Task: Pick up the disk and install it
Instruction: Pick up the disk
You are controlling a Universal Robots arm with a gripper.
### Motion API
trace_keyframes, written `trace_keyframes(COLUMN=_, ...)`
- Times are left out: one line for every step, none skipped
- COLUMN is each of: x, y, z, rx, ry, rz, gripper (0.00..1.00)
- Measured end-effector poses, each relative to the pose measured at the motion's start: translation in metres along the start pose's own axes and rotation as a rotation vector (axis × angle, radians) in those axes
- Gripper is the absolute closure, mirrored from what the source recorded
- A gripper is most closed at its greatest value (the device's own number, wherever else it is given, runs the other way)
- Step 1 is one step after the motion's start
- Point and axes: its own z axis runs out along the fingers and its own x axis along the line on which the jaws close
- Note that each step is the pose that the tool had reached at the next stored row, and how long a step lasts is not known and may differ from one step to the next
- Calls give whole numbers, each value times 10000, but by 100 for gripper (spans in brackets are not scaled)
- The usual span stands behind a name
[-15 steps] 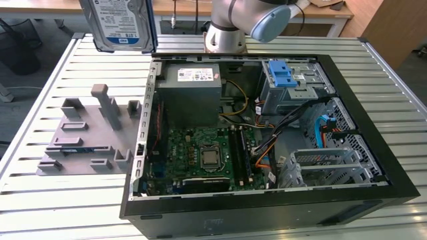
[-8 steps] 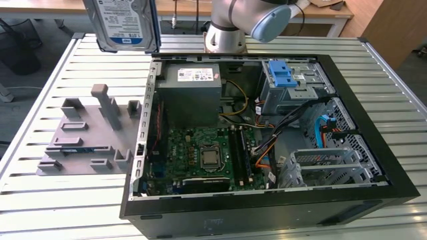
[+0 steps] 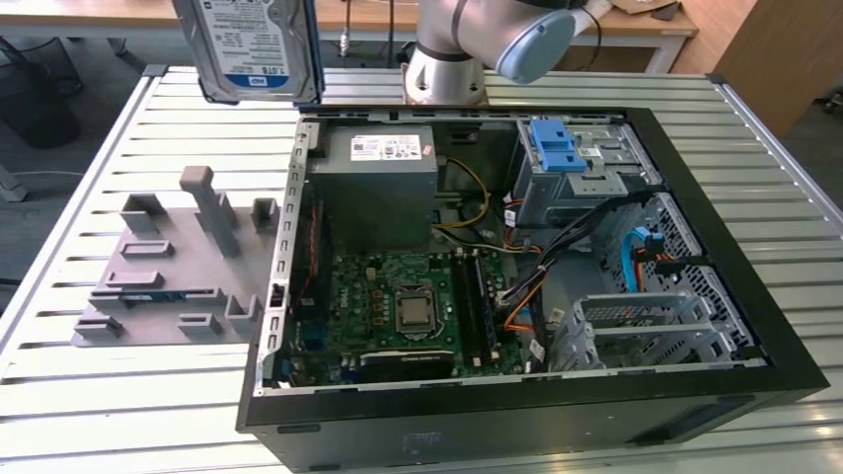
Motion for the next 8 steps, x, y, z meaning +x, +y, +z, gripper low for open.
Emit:
trace_keyframes(x=0, y=-14, z=-1, rx=-2, ry=1, rz=1, gripper=64)
trace_keyframes(x=2, y=-32, z=0, rx=-1, ry=1, rz=1, gripper=64)
trace_keyframes(x=4, y=-51, z=0, rx=0, ry=0, rz=1, gripper=64)
trace_keyframes(x=8, y=-75, z=0, rx=-1, ry=0, rz=0, gripper=64)
trace_keyframes(x=12, y=-100, z=0, rx=-2, ry=1, rz=0, gripper=64)
trace_keyframes(x=17, y=-125, z=1, rx=-2, ry=1, rz=0, gripper=64)
trace_keyframes(x=22, y=-148, z=1, rx=-1, ry=0, rz=0, gripper=64)
trace_keyframes(x=26, y=-172, z=1, rx=-1, ry=1, rz=1, gripper=64)
